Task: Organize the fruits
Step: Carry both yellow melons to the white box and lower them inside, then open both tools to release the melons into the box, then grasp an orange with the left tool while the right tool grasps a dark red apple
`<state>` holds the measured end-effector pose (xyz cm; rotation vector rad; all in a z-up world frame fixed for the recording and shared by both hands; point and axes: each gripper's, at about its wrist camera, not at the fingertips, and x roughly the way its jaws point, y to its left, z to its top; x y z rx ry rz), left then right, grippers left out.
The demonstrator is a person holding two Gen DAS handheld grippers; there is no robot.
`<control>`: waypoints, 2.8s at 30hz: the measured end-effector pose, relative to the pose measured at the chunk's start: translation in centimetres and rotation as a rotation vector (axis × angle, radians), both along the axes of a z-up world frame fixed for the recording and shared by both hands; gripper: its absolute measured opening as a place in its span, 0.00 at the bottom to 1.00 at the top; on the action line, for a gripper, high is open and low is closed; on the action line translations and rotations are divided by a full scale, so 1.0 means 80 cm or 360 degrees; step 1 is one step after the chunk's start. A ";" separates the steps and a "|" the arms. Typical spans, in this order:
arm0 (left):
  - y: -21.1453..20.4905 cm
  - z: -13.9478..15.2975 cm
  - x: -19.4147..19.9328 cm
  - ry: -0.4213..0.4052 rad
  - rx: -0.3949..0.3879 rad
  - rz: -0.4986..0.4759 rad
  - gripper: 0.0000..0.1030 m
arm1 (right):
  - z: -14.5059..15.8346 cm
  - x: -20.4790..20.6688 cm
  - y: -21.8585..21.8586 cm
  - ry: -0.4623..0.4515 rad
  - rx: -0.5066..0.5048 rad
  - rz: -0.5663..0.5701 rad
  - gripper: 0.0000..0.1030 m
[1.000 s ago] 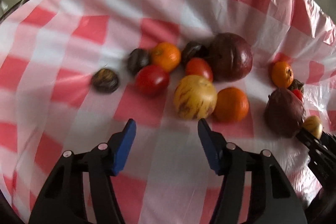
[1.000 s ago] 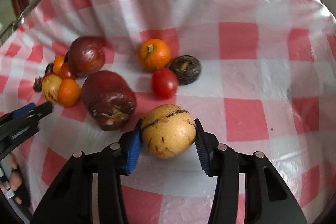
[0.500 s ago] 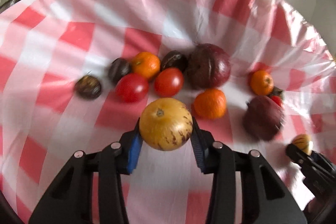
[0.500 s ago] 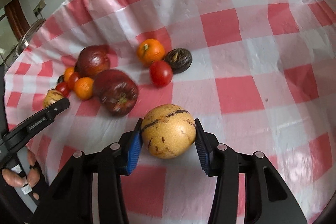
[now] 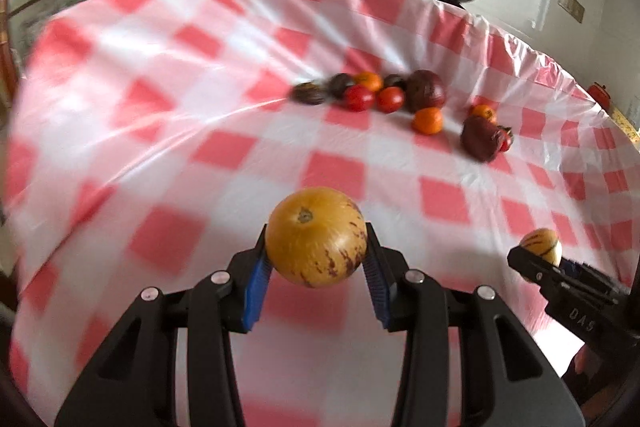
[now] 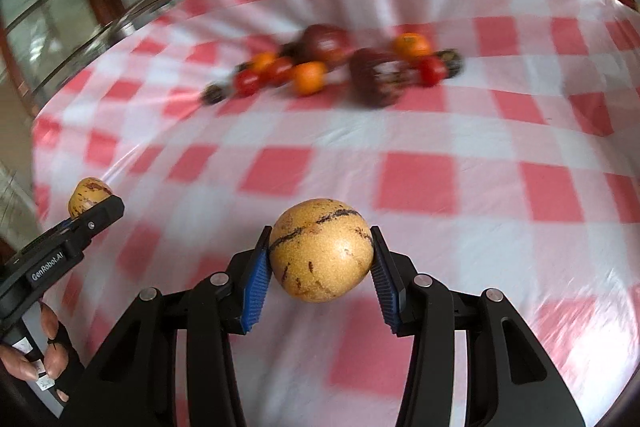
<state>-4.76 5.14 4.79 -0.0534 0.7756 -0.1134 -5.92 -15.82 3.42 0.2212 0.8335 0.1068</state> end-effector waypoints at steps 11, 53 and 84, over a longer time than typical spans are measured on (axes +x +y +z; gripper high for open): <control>0.142 -0.007 -0.166 -0.0011 0.0191 0.0275 0.42 | 0.017 -0.101 0.198 -0.0057 -0.0106 0.0586 0.45; 0.372 -0.184 -0.378 0.0667 0.0252 0.1015 0.70 | -0.152 -0.298 0.494 0.0279 -0.0626 0.1783 0.61; -0.104 -0.022 0.141 0.0042 -0.0177 0.0167 0.98 | 0.005 0.103 -0.093 -0.0048 -0.0121 -0.0072 0.84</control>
